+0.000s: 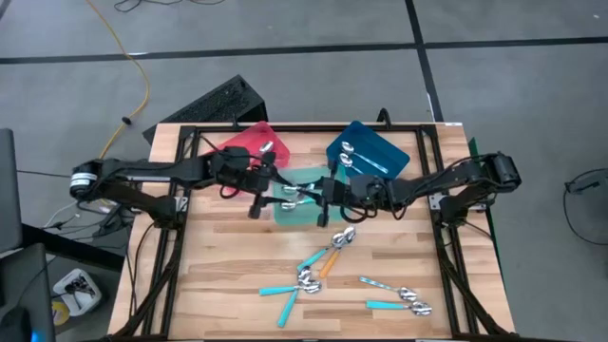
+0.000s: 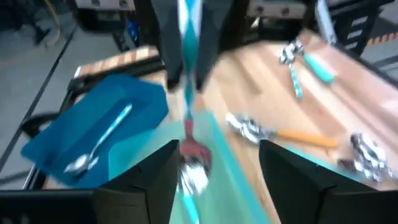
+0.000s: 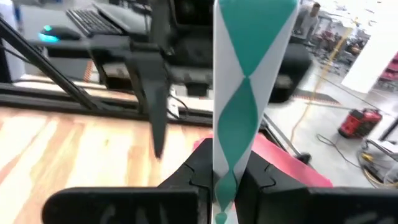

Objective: Sort silverware by color (type)
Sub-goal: Put the left patterned blue spoon into the blue bin

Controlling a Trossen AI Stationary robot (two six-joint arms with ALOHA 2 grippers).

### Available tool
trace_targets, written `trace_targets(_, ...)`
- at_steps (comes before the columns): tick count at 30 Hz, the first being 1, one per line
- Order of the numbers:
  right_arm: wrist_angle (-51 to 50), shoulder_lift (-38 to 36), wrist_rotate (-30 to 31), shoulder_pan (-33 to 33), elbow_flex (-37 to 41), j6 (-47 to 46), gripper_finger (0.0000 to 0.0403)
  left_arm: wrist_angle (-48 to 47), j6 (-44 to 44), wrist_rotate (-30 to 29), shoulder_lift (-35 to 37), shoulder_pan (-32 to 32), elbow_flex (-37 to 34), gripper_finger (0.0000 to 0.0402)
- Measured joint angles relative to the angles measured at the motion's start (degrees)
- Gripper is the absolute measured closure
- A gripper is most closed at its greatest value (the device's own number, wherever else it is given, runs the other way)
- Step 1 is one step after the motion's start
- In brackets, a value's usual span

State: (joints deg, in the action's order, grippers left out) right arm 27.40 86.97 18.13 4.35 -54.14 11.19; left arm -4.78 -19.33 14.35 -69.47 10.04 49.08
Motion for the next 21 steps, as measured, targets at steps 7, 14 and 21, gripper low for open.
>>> trace_targets(7,-8.4,-1.6,12.1,-2.8,-1.5,-2.9,0.0348,-16.2,1.5,-7.3,7.2,0.0,-0.1,0.0184)
trace_targets(14,-42.2,-2.2,15.7,-11.8,-13.5,-9.0,0.0348,-21.3,7.1,-7.6,12.7,0.0,-0.1,0.0184)
trace_targets(21,-59.7,-2.1,14.7,-22.6,-17.4,-14.8,0.0348,-25.0,9.2,-7.6,16.3,0.0,-0.1,0.0184)
